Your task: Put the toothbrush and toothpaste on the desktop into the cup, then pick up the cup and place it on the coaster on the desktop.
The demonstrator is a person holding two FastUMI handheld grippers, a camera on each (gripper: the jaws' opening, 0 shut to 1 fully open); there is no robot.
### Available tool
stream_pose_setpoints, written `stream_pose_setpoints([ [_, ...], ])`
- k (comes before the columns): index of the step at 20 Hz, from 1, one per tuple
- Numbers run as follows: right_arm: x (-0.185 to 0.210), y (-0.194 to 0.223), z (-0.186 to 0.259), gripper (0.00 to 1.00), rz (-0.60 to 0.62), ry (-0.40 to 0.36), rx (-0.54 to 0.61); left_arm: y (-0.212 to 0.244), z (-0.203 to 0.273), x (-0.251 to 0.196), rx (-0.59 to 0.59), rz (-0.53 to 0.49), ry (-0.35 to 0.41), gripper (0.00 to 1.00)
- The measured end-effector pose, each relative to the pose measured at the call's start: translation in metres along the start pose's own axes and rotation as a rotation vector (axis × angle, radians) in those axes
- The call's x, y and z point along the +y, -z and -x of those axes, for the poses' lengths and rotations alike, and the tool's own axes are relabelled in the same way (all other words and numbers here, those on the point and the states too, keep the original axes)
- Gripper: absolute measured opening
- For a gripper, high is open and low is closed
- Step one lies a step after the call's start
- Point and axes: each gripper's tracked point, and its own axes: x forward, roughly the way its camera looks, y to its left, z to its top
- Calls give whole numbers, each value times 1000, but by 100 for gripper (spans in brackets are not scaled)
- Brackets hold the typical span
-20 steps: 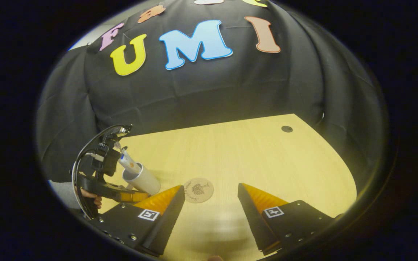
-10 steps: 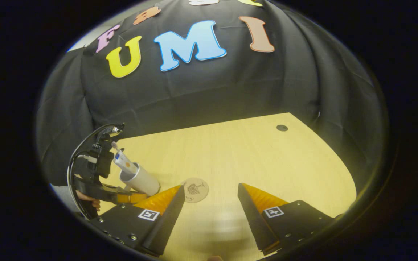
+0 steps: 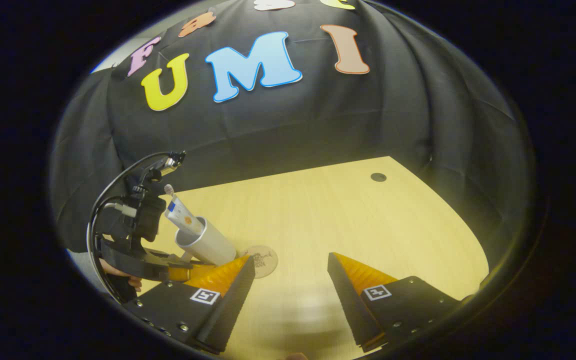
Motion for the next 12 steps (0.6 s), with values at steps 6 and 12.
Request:
stream_pose_setpoints([
  [6,-23,5,7,89,-42,41,9,-9,-18,-35,25,-55,39,42],
  [12,-39,8,11,89,-69,66,15,-10,-30,-51,62,-76,43,33],
])
